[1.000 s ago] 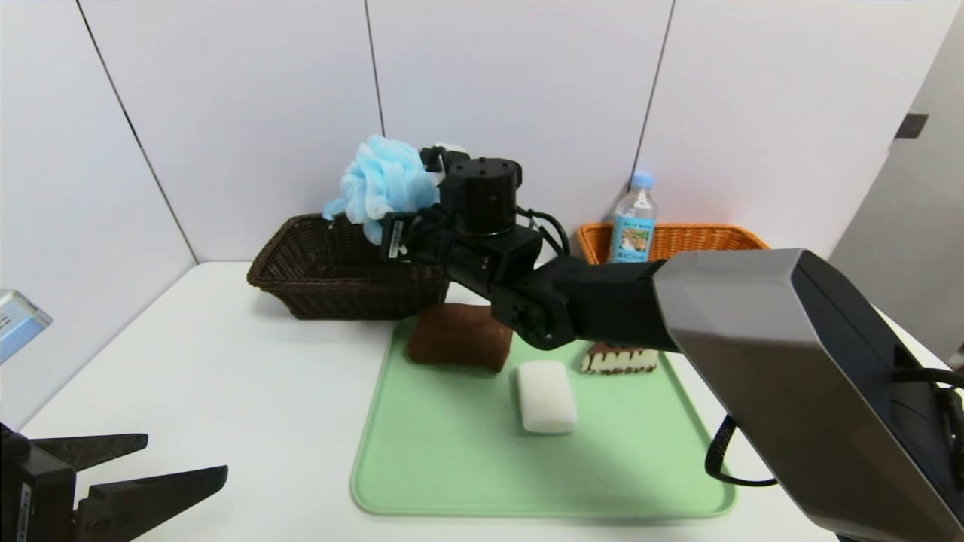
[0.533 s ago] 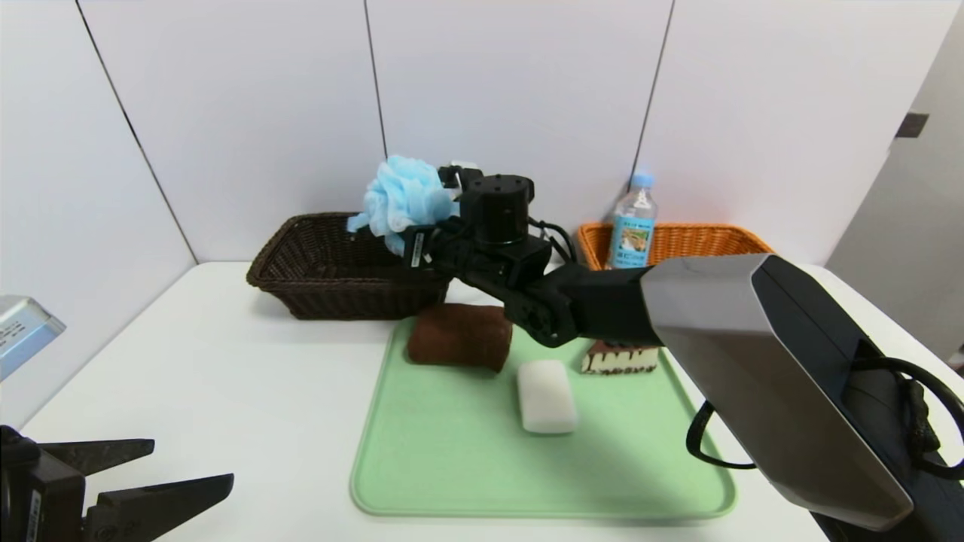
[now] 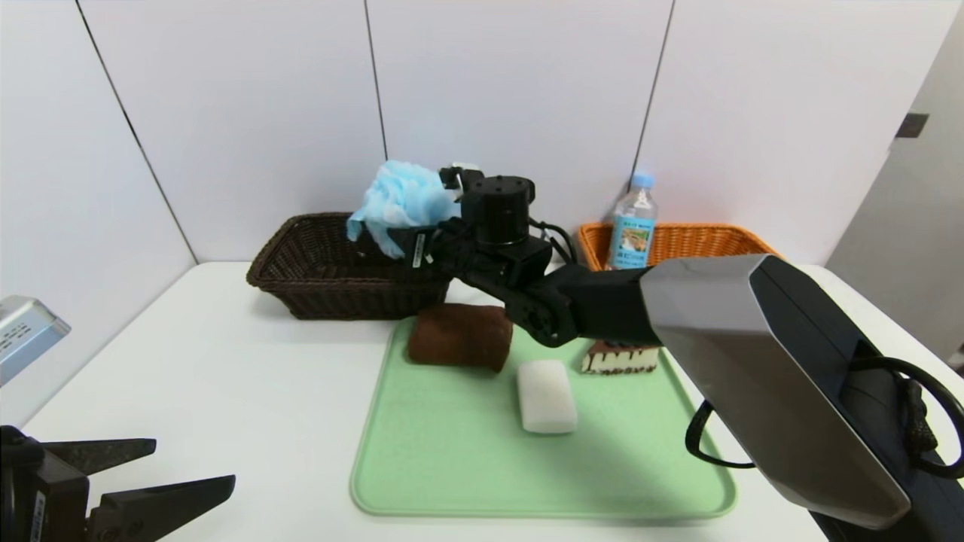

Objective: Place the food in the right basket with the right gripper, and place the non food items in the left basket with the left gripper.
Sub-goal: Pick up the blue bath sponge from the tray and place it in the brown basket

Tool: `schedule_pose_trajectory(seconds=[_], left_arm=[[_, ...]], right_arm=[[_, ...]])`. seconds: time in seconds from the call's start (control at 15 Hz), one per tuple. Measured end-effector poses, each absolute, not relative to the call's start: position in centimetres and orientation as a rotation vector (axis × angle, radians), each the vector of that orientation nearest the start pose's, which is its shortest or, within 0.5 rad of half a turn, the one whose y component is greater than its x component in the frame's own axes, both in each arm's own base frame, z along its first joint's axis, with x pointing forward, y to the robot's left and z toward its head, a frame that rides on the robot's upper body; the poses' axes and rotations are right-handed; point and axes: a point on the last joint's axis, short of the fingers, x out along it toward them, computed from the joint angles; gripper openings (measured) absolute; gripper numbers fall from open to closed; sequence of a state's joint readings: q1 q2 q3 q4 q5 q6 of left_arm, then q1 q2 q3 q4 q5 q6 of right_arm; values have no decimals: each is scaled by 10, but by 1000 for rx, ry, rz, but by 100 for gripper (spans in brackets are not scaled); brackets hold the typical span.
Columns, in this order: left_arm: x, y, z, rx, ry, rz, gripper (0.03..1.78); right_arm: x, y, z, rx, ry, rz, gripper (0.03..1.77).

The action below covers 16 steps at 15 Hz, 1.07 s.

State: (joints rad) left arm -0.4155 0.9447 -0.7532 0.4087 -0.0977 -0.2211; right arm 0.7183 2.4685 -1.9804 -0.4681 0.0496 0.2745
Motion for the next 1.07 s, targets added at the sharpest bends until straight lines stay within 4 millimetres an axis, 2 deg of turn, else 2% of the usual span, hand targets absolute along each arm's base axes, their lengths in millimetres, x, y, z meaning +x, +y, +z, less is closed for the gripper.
schedule_pose_trajectory(seconds=[0.27,0.67,0.87,1.07], left_arm=[[86,-40,226,-113,649,-430,169],[85,-40,228,-113,642,-432,169],[84,-39,232,-117,623,-431,169],[84,-39,246,-126,573,-434,169]], right_arm=[[394,349,171,255,124,766,131],[391,348,178,258,115,770,152],[387,343,196,270,87,759,158],[378,325,231,269,68,690,162]])
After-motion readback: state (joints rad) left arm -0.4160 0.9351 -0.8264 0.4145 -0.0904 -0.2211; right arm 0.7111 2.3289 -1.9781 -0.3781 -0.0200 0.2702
